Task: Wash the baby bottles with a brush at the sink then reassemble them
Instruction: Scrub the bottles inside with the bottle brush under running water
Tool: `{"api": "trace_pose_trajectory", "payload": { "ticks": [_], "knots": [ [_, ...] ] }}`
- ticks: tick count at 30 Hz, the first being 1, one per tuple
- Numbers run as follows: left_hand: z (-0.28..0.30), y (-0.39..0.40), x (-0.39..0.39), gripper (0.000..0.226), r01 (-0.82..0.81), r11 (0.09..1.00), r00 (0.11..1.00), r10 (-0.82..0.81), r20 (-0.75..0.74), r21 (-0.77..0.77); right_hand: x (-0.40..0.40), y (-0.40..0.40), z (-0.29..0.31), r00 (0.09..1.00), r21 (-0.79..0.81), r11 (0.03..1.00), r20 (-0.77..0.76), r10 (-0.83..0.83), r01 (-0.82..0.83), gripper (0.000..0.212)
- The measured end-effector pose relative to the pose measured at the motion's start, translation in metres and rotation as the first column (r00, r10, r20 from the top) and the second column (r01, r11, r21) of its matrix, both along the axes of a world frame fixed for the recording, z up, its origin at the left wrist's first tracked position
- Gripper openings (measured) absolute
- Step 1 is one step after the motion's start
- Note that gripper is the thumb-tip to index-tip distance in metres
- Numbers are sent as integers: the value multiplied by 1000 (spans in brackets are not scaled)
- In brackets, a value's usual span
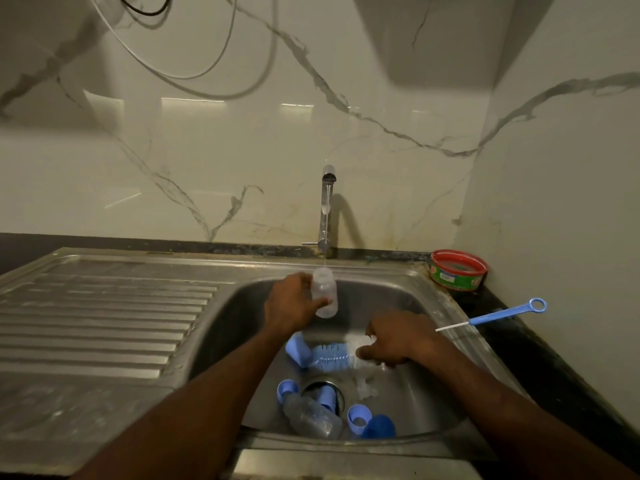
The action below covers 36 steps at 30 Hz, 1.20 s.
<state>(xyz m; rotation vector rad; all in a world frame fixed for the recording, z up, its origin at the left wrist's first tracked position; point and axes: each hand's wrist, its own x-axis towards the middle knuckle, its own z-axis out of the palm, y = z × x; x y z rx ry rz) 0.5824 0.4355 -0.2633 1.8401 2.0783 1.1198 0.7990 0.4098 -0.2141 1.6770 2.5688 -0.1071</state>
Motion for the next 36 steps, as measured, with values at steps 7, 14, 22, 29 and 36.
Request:
{"api": "trace_pose_trajectory", "payload": {
  "ticks": [7, 14, 22, 29, 36],
  "knots": [
    [-2, 3, -5, 42, 27, 999, 998, -28, -56, -25, 1, 1, -1, 1000, -12, 1000, -4, -4, 4, 37],
    [6, 5, -1, 44, 102, 991, 990, -111, 93, 91, -2, 4, -3, 1000, -38, 999, 0, -12, 12, 30],
    [18, -4, -1, 68, 165, 945, 678, -316, -664, -282, 1, 0, 3, 999, -59, 998, 52, 1, 2, 38],
    [34, -1, 5, 64, 174, 962, 395, -263, -880, -210, 0, 3, 0, 998, -71, 997, 65, 13, -8, 36],
    [32, -1, 1, 60, 182, 967, 375, -237, -896, -180, -1, 3, 1, 998, -83, 997, 59, 2, 3, 35]
  ]
}}
